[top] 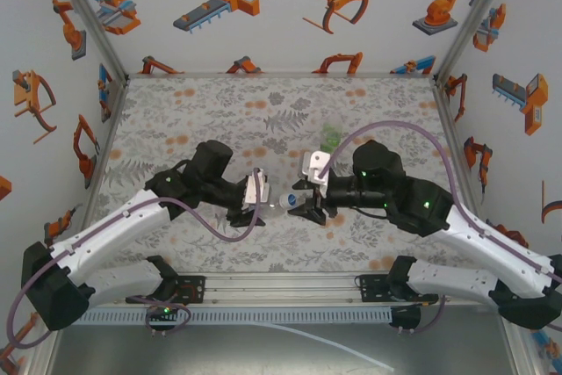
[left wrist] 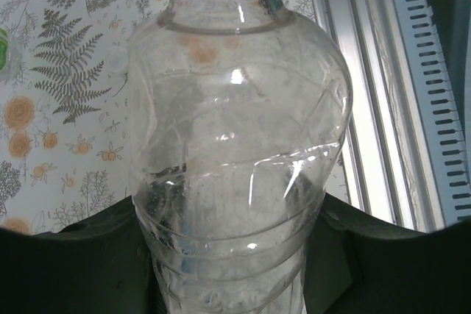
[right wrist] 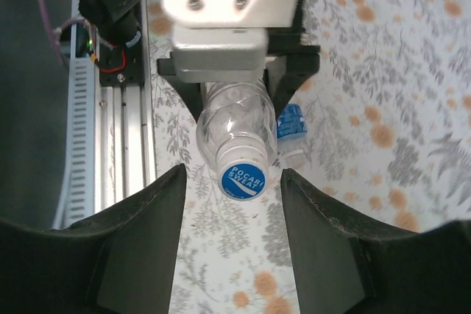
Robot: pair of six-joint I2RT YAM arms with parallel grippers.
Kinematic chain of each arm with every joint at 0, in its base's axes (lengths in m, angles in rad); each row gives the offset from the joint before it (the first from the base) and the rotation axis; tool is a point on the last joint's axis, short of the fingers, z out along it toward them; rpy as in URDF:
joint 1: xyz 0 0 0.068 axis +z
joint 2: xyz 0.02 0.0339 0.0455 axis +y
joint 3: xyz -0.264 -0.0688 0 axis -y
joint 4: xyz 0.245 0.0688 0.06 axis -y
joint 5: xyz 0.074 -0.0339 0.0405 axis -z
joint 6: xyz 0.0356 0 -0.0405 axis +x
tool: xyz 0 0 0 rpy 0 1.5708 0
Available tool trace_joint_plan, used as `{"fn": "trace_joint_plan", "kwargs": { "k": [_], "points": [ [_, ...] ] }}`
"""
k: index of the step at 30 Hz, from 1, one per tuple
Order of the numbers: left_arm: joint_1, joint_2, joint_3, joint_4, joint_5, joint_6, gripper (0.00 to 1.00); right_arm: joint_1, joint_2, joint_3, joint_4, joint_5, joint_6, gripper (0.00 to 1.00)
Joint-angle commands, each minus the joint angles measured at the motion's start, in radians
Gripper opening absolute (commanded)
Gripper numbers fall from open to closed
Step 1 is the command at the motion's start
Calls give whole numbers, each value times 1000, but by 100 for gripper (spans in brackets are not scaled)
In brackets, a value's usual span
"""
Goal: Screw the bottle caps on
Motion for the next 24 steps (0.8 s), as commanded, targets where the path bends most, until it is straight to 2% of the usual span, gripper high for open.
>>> {"fn": "trace_joint_plan", "kwargs": {
  "k": [1, 12, 19, 21, 24],
  "points": [
    [-8, -30, -5, 11, 51, -18, 0, -1, -26, -26, 18, -69, -170, 51],
    [-10, -46, 1, -8, 45, 2, 0, -1, 26, -26, 76, -103, -178, 44],
    [-9, -66, 4, -14, 42, 5, 0, -1, 40, -27, 61, -97, -176, 35],
    [-9, -71, 3, -12, 37, 5, 0, 0, 42, -30, 55, -89, -167, 29],
    [-9, -69, 0, -10, 31, 5, 0, 0, 45, -33, 85, -40, -59, 23]
  ]
}}
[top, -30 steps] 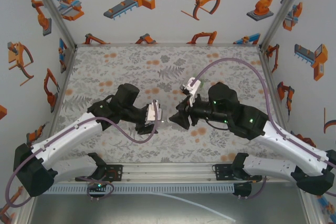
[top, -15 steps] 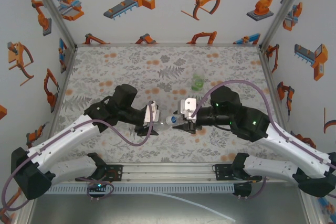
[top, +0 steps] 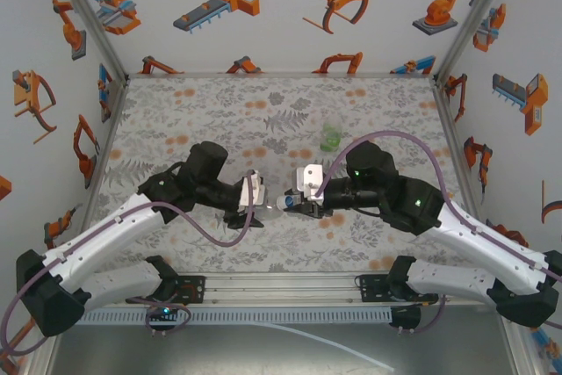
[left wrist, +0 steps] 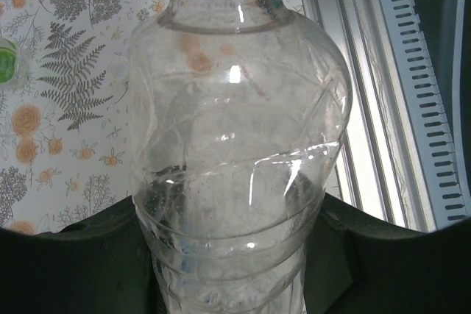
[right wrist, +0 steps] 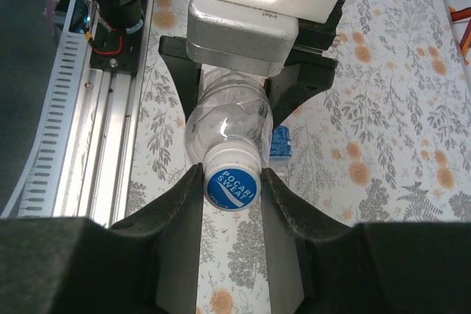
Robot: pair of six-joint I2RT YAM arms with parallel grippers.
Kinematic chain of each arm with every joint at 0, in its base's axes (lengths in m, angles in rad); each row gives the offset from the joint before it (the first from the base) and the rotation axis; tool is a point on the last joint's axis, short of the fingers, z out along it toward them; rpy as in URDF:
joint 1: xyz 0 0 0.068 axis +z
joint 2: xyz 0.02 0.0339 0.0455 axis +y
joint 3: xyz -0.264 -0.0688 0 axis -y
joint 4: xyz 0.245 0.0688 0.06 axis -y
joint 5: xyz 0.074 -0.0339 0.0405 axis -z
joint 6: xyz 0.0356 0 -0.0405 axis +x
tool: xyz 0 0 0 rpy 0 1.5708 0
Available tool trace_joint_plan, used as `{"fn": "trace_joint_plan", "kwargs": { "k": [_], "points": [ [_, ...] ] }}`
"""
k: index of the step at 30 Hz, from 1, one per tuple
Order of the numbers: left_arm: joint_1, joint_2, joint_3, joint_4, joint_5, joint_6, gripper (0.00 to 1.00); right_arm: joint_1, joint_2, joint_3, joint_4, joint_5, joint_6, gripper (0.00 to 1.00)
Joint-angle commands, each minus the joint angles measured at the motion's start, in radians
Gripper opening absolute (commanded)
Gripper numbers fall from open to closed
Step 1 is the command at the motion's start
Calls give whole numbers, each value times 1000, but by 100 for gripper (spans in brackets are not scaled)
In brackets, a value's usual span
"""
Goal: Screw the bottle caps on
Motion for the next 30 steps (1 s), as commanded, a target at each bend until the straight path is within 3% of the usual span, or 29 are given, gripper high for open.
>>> {"fn": "trace_joint_plan", "kwargs": {
  "k": [1, 6, 10, 14, 18, 22, 27, 30],
  "points": [
    [-4, -20, -3, 12, 18, 7, 0, -1, 11, -18, 53, 59, 161, 19],
    [-4, -16, -30, 92, -66, -57, 0, 0, 34, -40, 136, 289, 752, 0],
    [-4, -20, -55, 157, -105, -90, 0, 0, 55, -53, 126, 460, 1264, 0],
    [-4, -12, -56, 172, -112, -102, 0, -1, 52, -51, -79, 614, 1705, 0],
    [-4, -10, -53, 164, -115, -99, 0, -3, 52, -64, -48, 614, 1726, 0],
    [-5, -4, -39, 146, -111, -89, 0, -3, 61, -32, -30, 623, 1631, 0],
    [-4, -2, -21, 115, -105, -70, 0, -4, 32, 30, -7, 630, 1289, 45],
    [-4, 0, -10, 100, -87, -54, 0, -4, 5, 54, 9, 580, 1029, 52]
  ]
}}
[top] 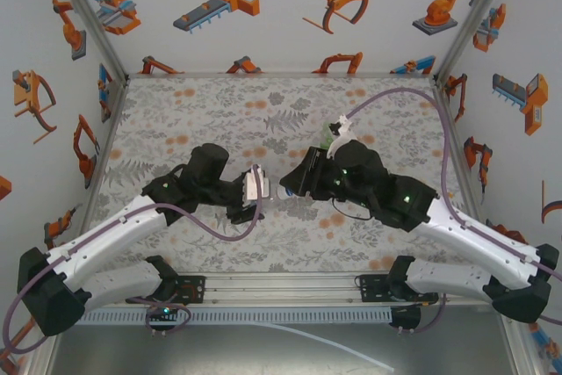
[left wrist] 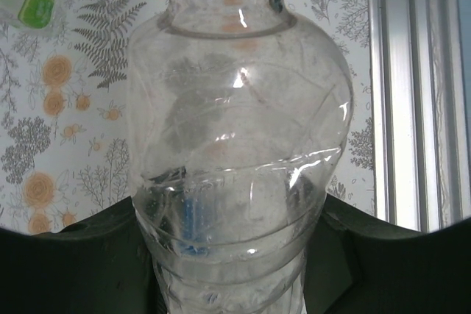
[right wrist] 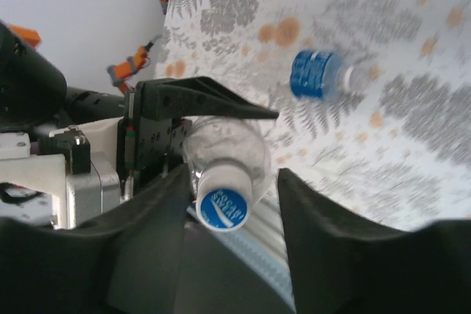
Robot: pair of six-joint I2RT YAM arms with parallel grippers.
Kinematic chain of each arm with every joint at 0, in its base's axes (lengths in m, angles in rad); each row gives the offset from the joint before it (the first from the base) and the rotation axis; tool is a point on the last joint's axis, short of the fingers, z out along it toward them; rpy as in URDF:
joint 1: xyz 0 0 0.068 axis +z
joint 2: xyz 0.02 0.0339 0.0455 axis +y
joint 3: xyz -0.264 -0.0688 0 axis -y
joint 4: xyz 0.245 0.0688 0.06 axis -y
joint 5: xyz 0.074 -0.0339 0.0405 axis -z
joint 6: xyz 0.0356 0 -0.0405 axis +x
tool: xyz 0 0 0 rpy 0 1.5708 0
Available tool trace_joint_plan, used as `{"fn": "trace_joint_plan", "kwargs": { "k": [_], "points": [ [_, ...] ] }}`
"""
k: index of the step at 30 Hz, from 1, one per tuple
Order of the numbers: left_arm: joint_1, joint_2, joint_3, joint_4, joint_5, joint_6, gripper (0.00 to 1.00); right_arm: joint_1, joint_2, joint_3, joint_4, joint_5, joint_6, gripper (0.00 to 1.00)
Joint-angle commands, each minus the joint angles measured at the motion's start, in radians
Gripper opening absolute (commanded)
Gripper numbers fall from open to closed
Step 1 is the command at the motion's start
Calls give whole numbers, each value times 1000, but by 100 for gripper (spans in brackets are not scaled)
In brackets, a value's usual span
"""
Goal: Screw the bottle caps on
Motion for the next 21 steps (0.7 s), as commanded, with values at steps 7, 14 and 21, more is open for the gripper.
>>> {"fn": "trace_joint_plan", "kwargs": {
  "k": [7, 14, 21],
  "points": [
    [-4, 11, 76, -72, 138, 60, 0, -1, -69, 77, 12, -361, -924, 53],
    [-4, 15, 82, -102, 196, 70, 0, -1, -37, 118, -110, -501, -1303, 54],
    [-4, 9, 83, -109, 210, 61, 0, -1, 3, 116, -81, -543, -1337, 53]
  ]
}}
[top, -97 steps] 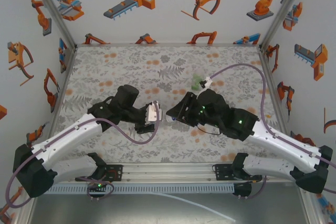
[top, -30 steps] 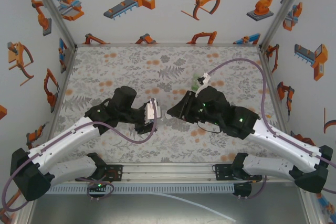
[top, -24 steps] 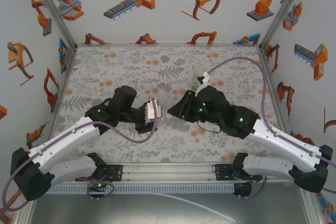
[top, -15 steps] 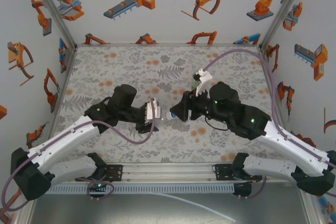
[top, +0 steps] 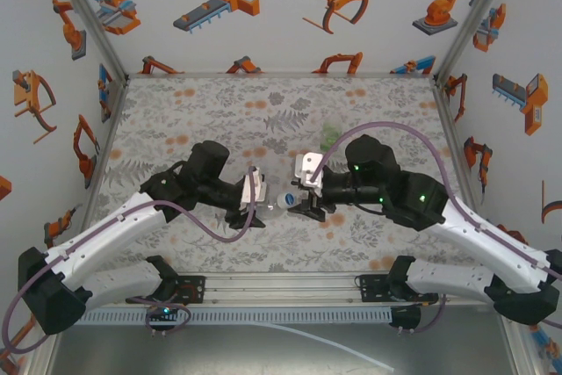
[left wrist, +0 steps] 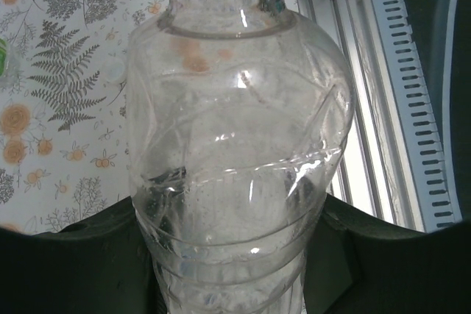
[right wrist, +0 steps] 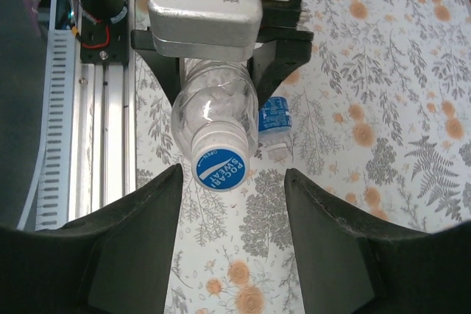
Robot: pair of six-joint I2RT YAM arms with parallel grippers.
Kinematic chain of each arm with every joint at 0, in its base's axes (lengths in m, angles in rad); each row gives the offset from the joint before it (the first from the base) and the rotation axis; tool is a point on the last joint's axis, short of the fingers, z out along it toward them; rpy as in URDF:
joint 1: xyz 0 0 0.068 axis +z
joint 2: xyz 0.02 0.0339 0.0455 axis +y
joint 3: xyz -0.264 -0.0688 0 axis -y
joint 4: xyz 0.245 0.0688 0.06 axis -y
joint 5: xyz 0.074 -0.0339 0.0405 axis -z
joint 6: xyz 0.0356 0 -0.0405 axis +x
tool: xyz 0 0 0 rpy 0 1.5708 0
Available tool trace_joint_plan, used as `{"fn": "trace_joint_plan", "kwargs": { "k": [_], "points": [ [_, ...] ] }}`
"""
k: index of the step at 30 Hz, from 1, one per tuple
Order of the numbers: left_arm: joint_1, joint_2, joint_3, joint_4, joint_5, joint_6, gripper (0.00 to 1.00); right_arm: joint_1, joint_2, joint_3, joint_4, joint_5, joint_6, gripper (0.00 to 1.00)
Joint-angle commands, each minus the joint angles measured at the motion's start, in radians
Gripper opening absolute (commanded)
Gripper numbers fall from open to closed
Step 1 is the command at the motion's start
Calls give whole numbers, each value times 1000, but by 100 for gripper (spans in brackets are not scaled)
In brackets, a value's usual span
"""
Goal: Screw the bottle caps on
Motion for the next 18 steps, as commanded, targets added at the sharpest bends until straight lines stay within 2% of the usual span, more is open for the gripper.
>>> {"fn": "trace_joint_plan", "kwargs": {
  "k": [1, 5, 10, 12, 14, 18],
  "points": [
    [-4, -1, 31, -18, 48, 13, 0, 1, 14, 30, 20, -72, -69, 51],
    [-4, -1, 35, -22, 48, 13, 0, 1, 15, 9, 56, -112, -60, 47],
    [-4, -8, 40, -36, 43, 13, 0, 1, 14, 2, 53, -116, -57, 33],
    [-4, -11, 40, -38, 41, 13, 0, 1, 12, -4, 63, -118, -53, 26],
    [-4, -13, 42, -42, 42, 12, 0, 1, 14, -10, 74, -113, -28, 12],
    [-4, -21, 36, -44, 21, 9, 0, 2, 21, -15, 99, -57, 126, 0]
  ]
}}
